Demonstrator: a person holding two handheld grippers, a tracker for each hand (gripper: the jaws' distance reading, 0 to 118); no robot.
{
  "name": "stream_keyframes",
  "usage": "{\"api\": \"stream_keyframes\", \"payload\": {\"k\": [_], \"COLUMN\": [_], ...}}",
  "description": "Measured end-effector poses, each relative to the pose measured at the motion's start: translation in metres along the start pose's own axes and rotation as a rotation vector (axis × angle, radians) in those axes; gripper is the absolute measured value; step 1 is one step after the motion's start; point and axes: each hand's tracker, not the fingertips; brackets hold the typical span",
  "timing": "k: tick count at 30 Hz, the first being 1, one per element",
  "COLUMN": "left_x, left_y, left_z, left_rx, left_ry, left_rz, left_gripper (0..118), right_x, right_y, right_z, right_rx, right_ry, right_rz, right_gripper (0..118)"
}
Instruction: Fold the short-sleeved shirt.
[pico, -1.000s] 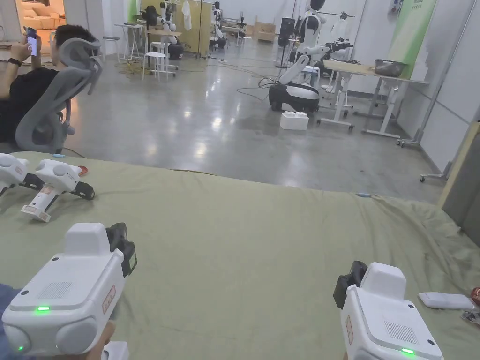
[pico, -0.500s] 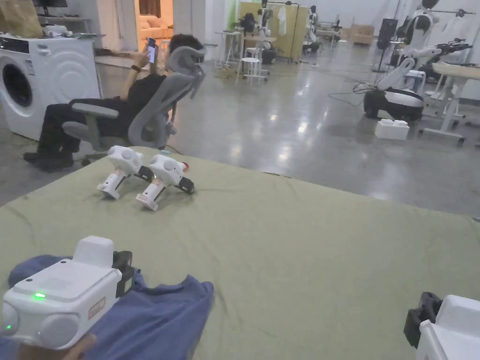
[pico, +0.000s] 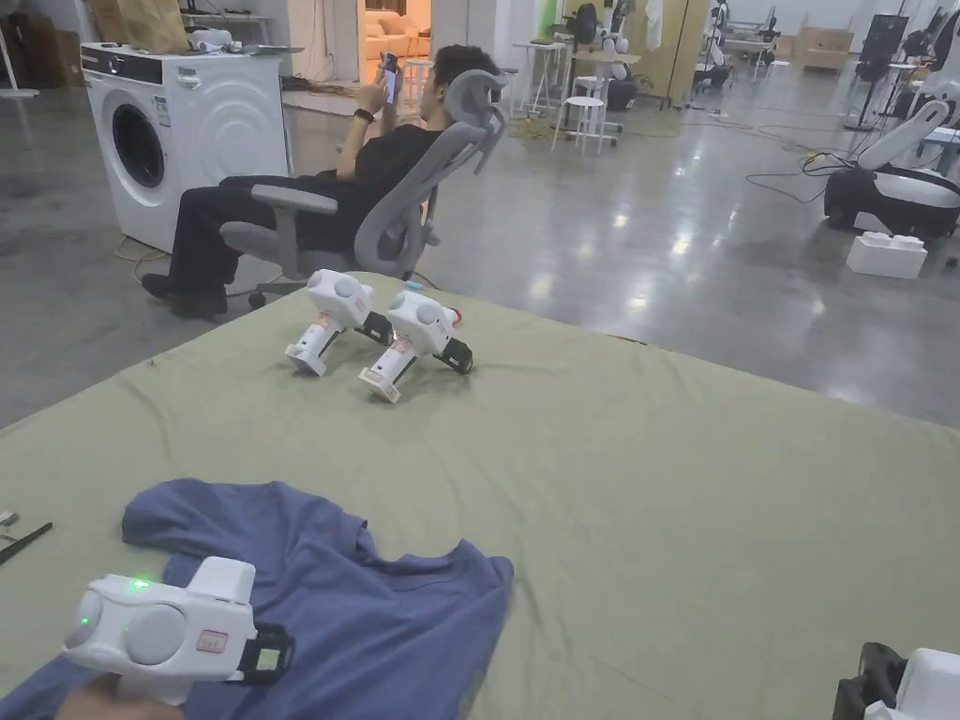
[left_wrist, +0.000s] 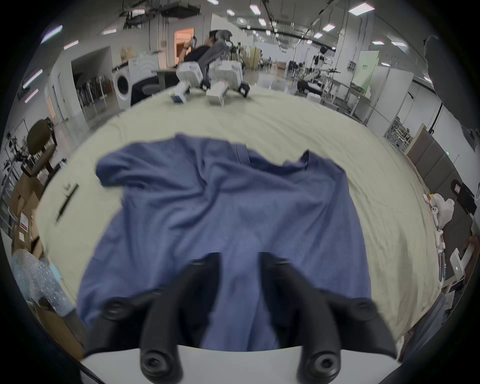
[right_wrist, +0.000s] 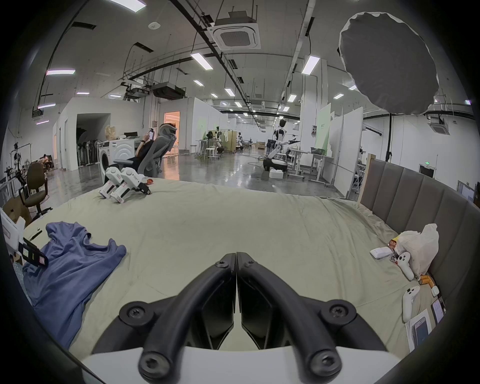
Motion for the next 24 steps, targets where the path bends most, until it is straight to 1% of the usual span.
{"api": "stream_keyframes", "payload": {"k": [1,2,3,5,6,7,8,9,10,11,12,13,14,15,17,19,20,24], "left_x": [0.003,0.006,-0.005,0.003,0.008,0.008,0.011,0.013,0.015,0.029,0.033,0.036,0.038,0.046,0.044,0.036,0.035,0.03], "left_y": [-0.002,-0.004,-0.005,-0.01,-0.013,-0.018,-0.018,-0.016,-0.015,-0.023,-0.024,-0.025,-0.027,-0.032,-0.037,-0.033,-0.034,-0.03], "left_z": [-0.009,-0.016,-0.035,-0.049,-0.057,-0.063,-0.063,-0.063,-0.061,-0.041,-0.036,-0.034,-0.035,-0.019,-0.017,-0.009,-0.005,0.009], "left_rx": [-0.035,-0.048,-0.059,-0.111,-0.125,-0.096,-0.068,-0.066,-0.074,-0.054,-0.024,0.005,0.002,0.0,0.009,0.027,0.038,0.131], "left_ry": [-0.013,-0.016,-0.014,-0.007,0.029,0.071,0.087,0.097,0.092,0.091,0.089,0.103,0.121,0.142,0.116,0.08,0.073,0.072], "left_rz": [0.012,0.017,0.011,-0.028,-0.056,-0.105,-0.125,-0.118,-0.104,-0.11,-0.124,-0.146,-0.167,-0.195,-0.171,-0.091,-0.077,-0.097], "left_gripper": [70,84,93,93,93,92,91,84,72,52,24,8,2,1,0,0,0,0], "right_x": [-0.001,-0.001,-0.001,-0.001,0.0,0.0,-0.001,-0.001,0.0,0.0,-0.001,-0.001,-0.002,-0.003,-0.004,-0.004,-0.004,-0.002], "right_y": [-0.001,-0.002,-0.003,-0.005,-0.006,-0.008,-0.009,-0.01,-0.011,-0.012,-0.013,-0.014,-0.015,-0.016,-0.017,-0.018,-0.018,-0.018], "right_z": [-0.001,-0.002,-0.002,-0.004,-0.004,-0.005,-0.005,-0.006,-0.006,-0.006,-0.007,-0.007,-0.007,-0.008,-0.007,-0.007,-0.006,-0.005], "right_rx": [-0.005,-0.008,-0.012,-0.023,-0.028,-0.034,-0.039,-0.045,-0.049,-0.051,-0.054,-0.057,-0.059,-0.061,-0.065,-0.066,-0.066,-0.063], "right_ry": [0.0,0.0,-0.001,-0.003,-0.004,-0.005,-0.007,-0.009,-0.009,-0.007,-0.006,-0.006,-0.005,-0.003,0.001,0.004,0.005,0.003], "right_rz": [0.005,0.007,0.01,0.014,0.014,0.016,0.018,0.019,0.017,0.013,0.011,0.01,0.011,0.011,0.008,0.007,0.007,0.006], "right_gripper": [1,1,1,1,1,1,1,1,1,1,1,1,1,1,1,1,1,1]}}
